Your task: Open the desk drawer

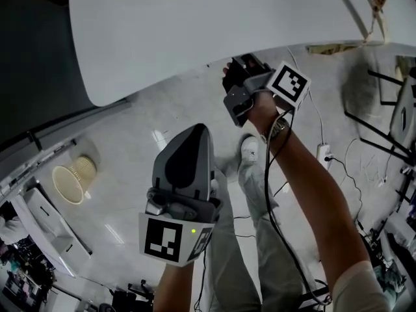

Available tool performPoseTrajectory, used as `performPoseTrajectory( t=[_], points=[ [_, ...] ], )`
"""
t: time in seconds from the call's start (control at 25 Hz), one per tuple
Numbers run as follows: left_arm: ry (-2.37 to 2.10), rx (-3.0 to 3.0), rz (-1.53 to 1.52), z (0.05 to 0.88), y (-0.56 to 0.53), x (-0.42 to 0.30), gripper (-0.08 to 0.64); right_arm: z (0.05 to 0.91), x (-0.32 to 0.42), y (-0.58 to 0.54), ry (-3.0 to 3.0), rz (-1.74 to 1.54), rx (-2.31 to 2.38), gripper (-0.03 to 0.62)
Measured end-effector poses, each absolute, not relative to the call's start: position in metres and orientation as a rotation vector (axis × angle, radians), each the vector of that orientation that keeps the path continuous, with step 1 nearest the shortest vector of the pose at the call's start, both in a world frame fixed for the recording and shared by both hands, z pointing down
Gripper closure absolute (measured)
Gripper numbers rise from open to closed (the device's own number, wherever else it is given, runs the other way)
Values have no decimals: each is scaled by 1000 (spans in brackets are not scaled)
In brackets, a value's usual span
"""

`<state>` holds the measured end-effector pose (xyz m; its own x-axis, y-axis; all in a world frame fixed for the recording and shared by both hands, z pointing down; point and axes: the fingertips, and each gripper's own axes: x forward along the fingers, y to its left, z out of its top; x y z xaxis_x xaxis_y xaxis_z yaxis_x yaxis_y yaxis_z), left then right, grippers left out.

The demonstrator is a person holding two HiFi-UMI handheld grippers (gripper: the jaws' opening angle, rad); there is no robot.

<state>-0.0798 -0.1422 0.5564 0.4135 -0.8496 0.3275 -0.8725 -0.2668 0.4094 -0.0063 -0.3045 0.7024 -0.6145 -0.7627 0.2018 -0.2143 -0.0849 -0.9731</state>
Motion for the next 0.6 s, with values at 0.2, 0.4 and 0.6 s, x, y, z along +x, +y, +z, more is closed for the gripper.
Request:
performPoseTrajectory(
  t=[0.2, 0.4, 0.6],
  points=[
    [-1460, 2135, 42, 559, -133, -78, 554, 691, -8, -308, 1771, -1695, -993, 545],
    [-1471, 2165, 2, 552, -133, -75, 554, 689, -6, -308, 1713, -1693, -983, 552],
    [-1428, 2177, 14, 557, -133, -66, 554, 694, -3, -306, 1675, -1690, -985, 554]
  ],
)
